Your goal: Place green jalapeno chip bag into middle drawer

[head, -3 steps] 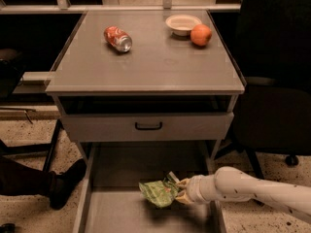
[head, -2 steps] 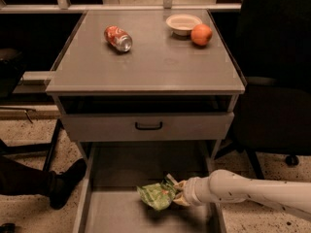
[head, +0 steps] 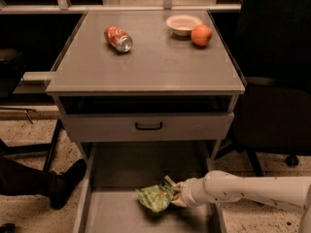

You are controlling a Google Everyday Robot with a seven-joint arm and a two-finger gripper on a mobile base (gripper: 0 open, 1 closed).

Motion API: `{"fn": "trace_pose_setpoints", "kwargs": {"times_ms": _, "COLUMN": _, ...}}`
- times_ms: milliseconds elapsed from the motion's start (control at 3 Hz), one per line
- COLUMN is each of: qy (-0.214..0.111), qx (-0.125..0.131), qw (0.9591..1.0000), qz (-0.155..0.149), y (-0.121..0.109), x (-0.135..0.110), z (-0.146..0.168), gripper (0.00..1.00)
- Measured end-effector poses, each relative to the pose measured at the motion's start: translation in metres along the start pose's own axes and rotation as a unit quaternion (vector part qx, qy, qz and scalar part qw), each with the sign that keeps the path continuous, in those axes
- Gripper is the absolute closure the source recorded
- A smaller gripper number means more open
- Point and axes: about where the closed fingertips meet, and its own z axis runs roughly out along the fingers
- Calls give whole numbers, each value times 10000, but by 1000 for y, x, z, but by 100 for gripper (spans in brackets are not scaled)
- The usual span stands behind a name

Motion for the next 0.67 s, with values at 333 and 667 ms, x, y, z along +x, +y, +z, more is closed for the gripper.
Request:
{"fn": "trace_pose_setpoints", "kwargs": {"times_ms": 333, "qy": 1, "qx": -1, "qw": 10000, "qz": -1, "y": 0, "x": 0, "z": 0, "gripper": 81}}
{"fn": "trace_pose_setpoints", "kwargs": {"times_ms": 667, "qy": 1, "qx": -1, "qw": 10000, "qz": -1, "y": 0, "x": 0, "z": 0, "gripper": 58}}
